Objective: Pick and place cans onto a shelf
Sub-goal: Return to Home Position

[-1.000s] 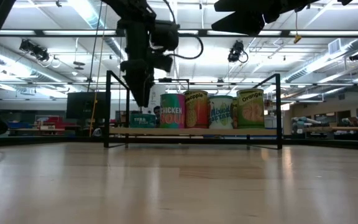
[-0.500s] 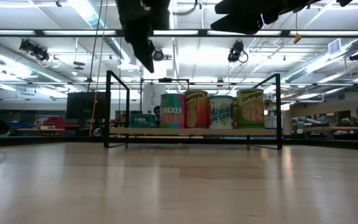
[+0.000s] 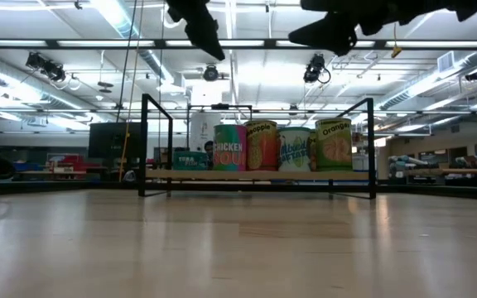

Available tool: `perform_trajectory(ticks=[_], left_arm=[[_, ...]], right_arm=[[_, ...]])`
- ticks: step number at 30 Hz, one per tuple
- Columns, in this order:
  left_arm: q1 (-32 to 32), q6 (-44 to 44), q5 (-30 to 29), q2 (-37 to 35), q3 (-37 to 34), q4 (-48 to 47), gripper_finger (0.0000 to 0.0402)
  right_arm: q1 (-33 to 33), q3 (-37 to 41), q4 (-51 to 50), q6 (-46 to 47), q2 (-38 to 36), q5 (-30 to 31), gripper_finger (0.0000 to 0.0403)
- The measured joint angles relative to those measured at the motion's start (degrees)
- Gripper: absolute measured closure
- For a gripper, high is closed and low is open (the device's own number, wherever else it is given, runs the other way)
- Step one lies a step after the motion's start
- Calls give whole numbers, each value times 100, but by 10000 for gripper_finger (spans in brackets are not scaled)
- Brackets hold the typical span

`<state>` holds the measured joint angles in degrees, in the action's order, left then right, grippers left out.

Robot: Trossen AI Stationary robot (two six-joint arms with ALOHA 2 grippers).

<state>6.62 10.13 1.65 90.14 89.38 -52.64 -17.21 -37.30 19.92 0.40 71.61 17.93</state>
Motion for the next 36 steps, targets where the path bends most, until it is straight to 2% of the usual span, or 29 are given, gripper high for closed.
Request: perform_trajectory(ticks=[7, 13, 22, 30, 36], left_arm=[[-484, -220, 2, -6, -843, 674, 8], [-785, -491, 0, -543, -1673, 1256, 8], [-811, -1097, -28, -2223, -3393, 2508, 8], [-1000, -1303, -60, -3846, -5309, 4509, 8], [-1117, -1611, -165, -4796, -6554, 5453, 8]], right_arm=[[-63, 716, 482, 526, -762, 137, 39], [-61, 1274, 494, 813, -1596, 92, 39], [-61, 1880, 456, 732, -2800, -26, 39], [-18, 2199, 549, 664, -3606, -34, 39], [71, 2301, 666, 706, -4074, 94, 39]])
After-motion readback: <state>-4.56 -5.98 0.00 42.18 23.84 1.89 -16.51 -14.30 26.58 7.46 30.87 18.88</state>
